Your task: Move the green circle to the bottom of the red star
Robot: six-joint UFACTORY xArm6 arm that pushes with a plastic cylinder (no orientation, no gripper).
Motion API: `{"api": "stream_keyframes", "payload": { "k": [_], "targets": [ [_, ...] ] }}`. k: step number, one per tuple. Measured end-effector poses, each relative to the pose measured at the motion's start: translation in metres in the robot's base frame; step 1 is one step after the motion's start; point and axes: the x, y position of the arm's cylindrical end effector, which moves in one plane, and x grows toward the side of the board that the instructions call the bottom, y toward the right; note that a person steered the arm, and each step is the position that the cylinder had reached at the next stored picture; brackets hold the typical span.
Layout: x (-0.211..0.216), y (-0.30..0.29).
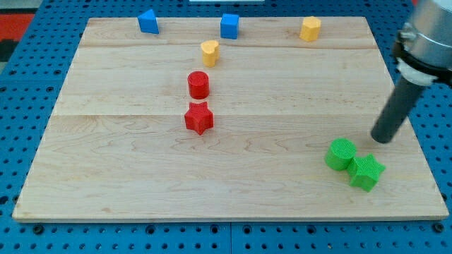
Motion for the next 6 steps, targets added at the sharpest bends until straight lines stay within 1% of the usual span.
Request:
{"api": "stream_keyframes", "payload": {
  "k": [1, 2, 3, 4, 5, 6],
  "targets": [
    [0.020, -0.034],
    [0.007, -0.113],
    [0.004, -0.140],
    [0.011, -0.106],
    [0.027, -0.126],
    [0.028, -0.197]
  ]
}}
